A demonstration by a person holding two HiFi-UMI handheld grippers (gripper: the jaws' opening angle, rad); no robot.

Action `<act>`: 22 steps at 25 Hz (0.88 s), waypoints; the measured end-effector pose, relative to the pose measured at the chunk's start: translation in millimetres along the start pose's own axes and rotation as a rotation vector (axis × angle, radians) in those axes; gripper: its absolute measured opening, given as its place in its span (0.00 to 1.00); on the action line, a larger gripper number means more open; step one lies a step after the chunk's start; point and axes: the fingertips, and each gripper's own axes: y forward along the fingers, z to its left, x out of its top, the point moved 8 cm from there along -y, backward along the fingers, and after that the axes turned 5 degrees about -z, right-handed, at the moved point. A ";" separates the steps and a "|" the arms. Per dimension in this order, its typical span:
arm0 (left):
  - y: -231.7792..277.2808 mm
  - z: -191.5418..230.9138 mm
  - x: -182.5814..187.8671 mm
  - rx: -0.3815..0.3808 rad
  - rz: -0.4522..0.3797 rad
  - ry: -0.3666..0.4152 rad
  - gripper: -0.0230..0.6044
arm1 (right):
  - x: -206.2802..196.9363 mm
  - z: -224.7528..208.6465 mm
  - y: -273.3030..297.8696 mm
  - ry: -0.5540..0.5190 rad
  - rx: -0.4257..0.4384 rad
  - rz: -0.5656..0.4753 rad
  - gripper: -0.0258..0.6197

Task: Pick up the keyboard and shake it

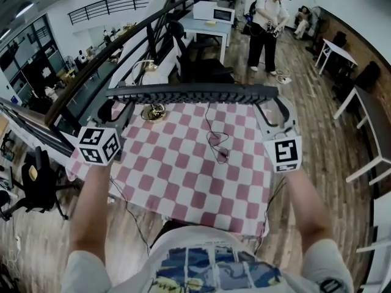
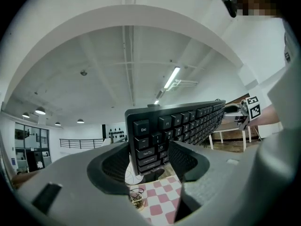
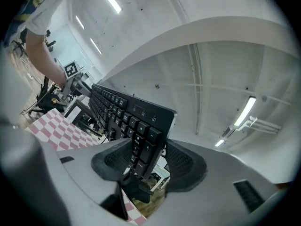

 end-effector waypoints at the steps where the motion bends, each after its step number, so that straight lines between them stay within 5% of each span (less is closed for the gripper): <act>1: -1.9 0.7 2.7 0.003 -0.007 0.005 0.45 | 2.6 0.0 -0.2 -0.008 -0.002 -0.007 0.38; 22: -24.5 11.5 40.4 0.067 -0.125 0.090 0.45 | 38.2 1.7 1.0 -0.137 -0.065 -0.099 0.39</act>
